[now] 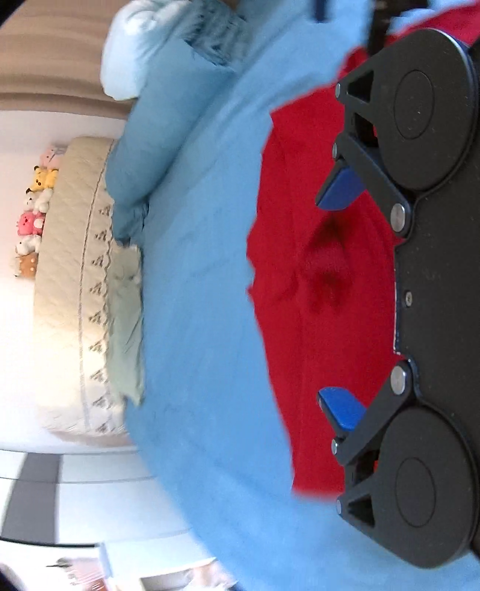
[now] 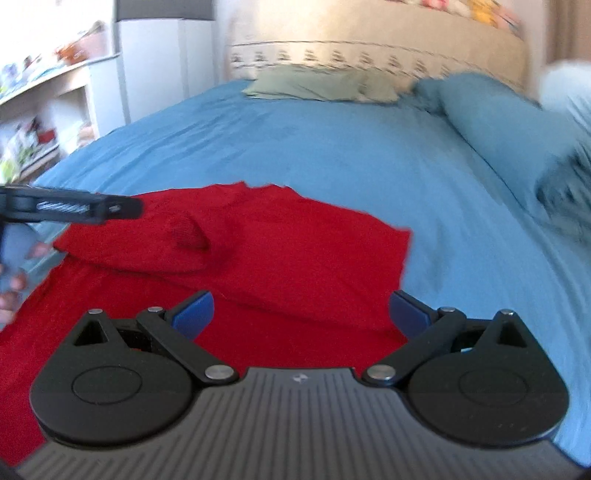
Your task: Fold small clothes
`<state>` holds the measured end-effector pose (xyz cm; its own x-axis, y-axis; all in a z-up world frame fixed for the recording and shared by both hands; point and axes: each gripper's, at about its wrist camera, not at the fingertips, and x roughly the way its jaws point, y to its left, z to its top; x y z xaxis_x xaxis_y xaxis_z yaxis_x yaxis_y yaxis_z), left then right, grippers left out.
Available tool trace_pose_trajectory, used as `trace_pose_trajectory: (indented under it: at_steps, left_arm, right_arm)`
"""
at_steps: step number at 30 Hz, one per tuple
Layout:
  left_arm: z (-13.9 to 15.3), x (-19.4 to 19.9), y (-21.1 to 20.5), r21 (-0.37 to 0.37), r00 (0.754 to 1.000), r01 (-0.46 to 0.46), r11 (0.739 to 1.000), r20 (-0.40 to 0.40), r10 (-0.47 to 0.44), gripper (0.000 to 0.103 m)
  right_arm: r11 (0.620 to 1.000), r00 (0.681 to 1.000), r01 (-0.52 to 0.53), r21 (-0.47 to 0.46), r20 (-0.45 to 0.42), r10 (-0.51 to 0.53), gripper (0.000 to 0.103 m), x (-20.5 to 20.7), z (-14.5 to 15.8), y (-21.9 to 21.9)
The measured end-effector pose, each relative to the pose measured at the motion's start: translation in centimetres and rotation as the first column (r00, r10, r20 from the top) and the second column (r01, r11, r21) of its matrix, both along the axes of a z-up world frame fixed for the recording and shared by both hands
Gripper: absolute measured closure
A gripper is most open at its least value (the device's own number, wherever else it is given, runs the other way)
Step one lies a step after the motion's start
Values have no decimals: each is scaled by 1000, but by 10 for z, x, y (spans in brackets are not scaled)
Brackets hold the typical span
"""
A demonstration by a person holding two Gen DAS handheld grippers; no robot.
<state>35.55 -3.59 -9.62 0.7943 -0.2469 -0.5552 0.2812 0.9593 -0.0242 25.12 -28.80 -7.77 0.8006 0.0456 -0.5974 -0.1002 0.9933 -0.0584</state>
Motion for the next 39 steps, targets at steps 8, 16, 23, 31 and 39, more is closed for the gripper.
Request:
trace_pose_trajectory:
  at_steps: [8, 16, 23, 31, 39]
  left_arm:
    - [-10, -24, 59, 60, 1000, -13, 998, -7, 13, 0]
    - [-28, -28, 80, -16, 998, -19, 1000, -63, 18, 0]
    - [-33, -28, 84, -65, 997, -17, 998, -80, 12, 0]
    - [-31, -28, 85, -58, 996, -33, 998, -81, 28, 0]
    - [-34, -26, 82, -79, 994, -36, 996, -105, 28, 0]
  right_arm:
    - [970, 980, -199, -140, -27, 197, 0, 76, 0, 72]
    - [858, 893, -431, -281, -267, 361, 23, 165, -33, 130]
    - [746, 822, -557, -365, -374, 431, 62, 178, -59, 159]
    - [778, 857, -508, -369, -304, 415, 78, 176, -47, 153]
    - [933, 962, -272, -236, -78, 261, 79, 177, 15, 99]
